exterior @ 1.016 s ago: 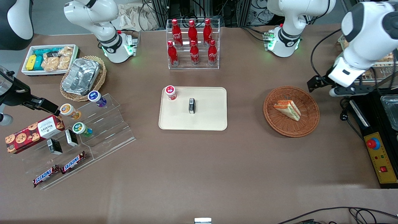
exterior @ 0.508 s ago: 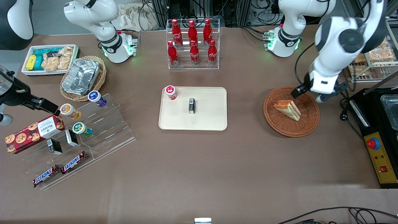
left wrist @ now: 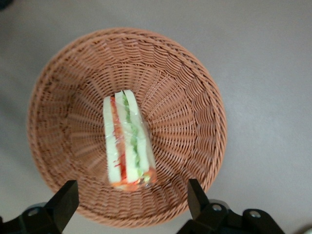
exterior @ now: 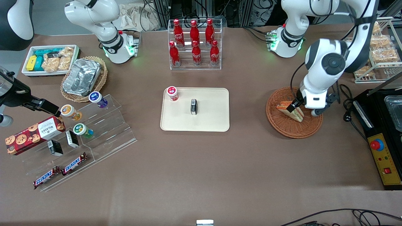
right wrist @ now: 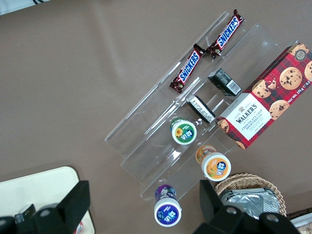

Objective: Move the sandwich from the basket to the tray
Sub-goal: 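Lower the open left gripper around the wrapped sandwich, then close the left gripper on the sandwich and lift it from the basket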

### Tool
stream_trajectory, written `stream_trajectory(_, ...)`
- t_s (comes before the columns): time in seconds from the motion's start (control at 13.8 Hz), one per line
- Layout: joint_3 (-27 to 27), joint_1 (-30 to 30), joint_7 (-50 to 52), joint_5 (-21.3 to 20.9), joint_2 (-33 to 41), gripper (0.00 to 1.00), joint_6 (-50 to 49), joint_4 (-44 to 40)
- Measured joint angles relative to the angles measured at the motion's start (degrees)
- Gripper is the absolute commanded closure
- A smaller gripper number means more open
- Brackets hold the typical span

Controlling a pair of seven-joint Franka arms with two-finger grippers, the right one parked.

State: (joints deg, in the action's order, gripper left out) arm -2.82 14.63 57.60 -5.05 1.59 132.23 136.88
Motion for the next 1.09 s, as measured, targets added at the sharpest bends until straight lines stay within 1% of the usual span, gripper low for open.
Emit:
stream_trajectory(0.22,0.0,0.0,3.1,0.0,-2.3,0.01,6.7,3.6)
stream_trajectory(0.36,-0.1,0.0,3.7,-0.1,-2.3,0.01,8.7,6.1)
stream_trajectory(0.65,-0.4,-0.1,5.1,-3.5,-2.2,0.02,10.0,8.4)
stream_trajectory(0.73,-0.4,-0.1,5.7,-4.1,-2.2,0.06,10.2,8.4)
stream_trajectory(0.87,-0.4,-0.1,6.4,-4.5,-2.1,0.24,10.4,8.4)
stream_trajectory(0.94,-0.4,-0.1,6.5,-4.6,-2.1,0.35,10.6,8.4)
stream_trajectory(1.09,-0.4,-0.1,7.1,-4.6,-1.9,0.66,11.1,8.1)
